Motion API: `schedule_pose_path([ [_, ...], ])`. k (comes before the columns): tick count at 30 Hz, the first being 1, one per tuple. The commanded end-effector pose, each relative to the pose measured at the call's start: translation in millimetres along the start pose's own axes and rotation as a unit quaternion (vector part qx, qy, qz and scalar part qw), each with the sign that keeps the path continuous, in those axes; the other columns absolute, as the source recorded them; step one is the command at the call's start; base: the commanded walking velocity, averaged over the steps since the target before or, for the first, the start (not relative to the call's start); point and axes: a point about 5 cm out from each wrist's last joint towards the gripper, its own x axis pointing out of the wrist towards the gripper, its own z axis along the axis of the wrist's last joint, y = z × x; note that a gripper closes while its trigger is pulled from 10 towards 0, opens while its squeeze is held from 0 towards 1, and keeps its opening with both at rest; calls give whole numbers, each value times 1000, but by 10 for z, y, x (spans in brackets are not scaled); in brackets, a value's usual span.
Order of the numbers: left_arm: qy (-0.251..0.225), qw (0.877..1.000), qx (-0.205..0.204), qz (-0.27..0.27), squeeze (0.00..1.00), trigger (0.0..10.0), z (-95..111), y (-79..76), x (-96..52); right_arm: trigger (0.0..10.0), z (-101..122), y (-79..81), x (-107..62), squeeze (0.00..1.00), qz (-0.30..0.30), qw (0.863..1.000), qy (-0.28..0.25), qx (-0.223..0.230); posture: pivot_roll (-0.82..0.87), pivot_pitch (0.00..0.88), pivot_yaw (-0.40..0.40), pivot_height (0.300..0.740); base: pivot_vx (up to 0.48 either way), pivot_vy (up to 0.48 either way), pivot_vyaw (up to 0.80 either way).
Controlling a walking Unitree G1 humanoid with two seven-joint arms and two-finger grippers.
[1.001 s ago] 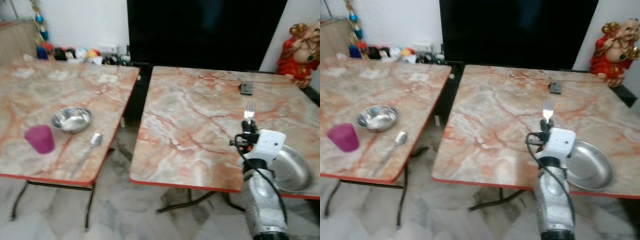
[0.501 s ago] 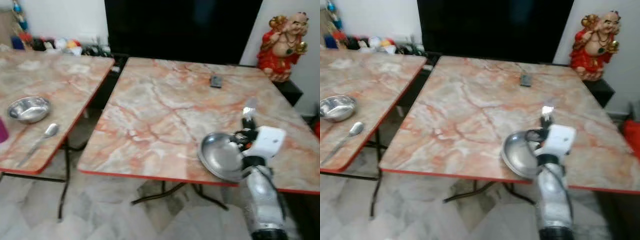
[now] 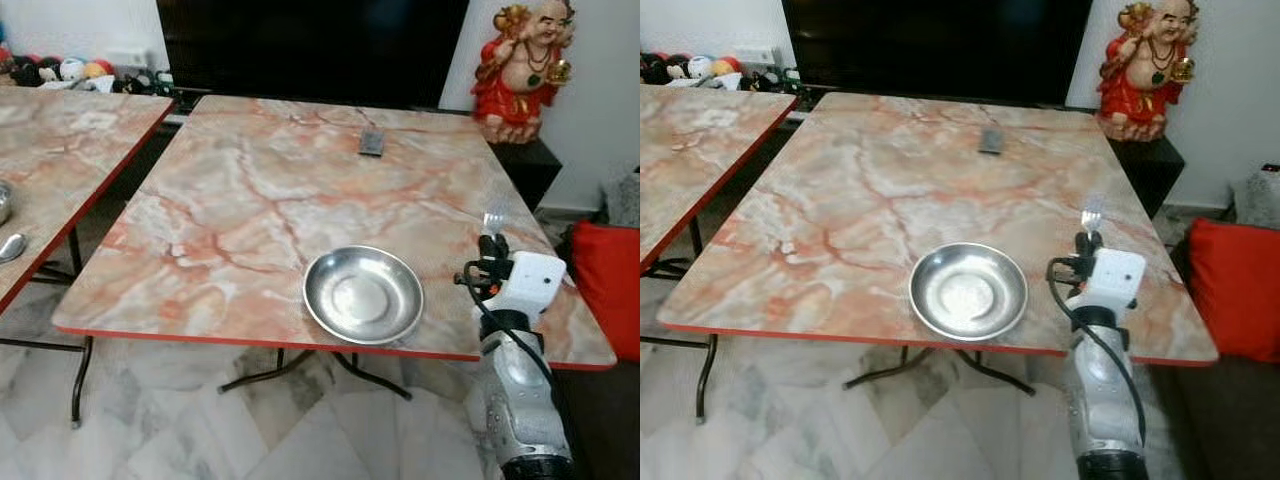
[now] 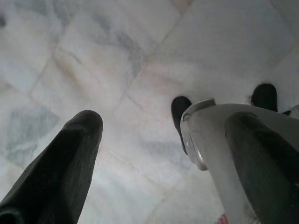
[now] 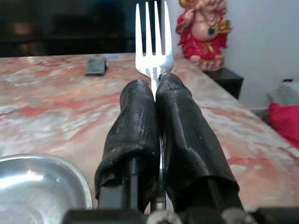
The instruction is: Setting the table
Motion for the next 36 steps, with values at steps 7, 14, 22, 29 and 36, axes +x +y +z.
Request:
schedule_pose_path([
  [7,19,1000,-1,6,0,10000,-99,61,-30,10000,9,33,26,0,4,1000,4,6,-3,93,-34,740,0,318,-457],
  [14,16,1000,4,3,0,10000,-59,33,-14,10000,-18,54,70,0,12,1000,17,-1,-3,95,-28,740,0,0,0],
  [22,14,1000,0,-1,0,10000,-58,30,-15,10000,-23,95,136,0,30,999,26,0,-3,97,-24,740,0,0,0],
  [29,19,1000,0,-2,0,10000,-81,50,-23,10000,-27,268,117,0,62,998,26,7,-1,100,-22,740,0,0,0],
  [36,20,1000,1,-4,0,10000,-95,63,-29,10000,-60,305,91,0,62,998,31,3,-8,105,-18,740,190,0,0],
])
